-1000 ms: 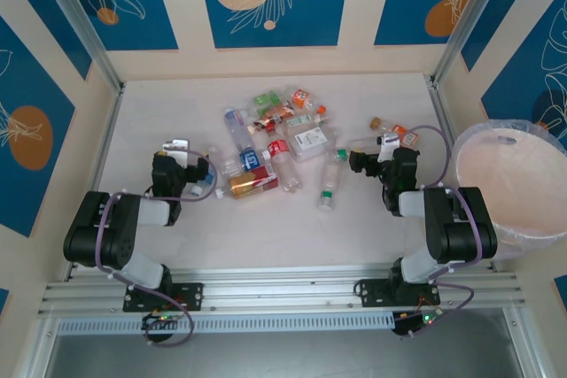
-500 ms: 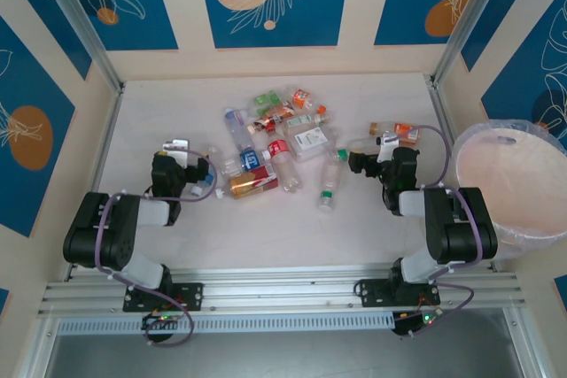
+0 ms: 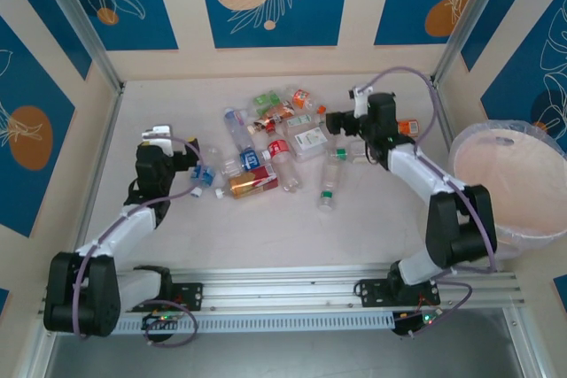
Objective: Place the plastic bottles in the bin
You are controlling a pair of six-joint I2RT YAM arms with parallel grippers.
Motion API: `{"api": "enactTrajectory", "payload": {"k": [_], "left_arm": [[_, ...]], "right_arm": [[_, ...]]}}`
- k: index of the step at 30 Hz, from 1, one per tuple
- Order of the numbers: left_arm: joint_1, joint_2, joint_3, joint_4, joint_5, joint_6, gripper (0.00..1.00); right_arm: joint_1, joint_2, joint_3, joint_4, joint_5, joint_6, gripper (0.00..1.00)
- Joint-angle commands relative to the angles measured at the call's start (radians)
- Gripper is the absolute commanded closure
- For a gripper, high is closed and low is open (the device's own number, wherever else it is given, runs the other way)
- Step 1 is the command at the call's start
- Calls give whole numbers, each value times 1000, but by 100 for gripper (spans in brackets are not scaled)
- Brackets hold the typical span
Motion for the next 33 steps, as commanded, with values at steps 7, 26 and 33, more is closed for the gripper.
{"api": "enactTrajectory", "payload": {"k": [7, 26, 33], "left_arm": [[10, -98, 58, -303, 20, -219, 0], [12, -105, 32, -326, 19, -206, 0], [14, -104, 12, -310, 13, -202, 0]], "right_arm": [[-34, 284, 440, -614, 353, 388, 1], [-150, 573, 684, -898, 556, 974, 4], [-182, 619, 694, -862, 476, 1012, 3]]}}
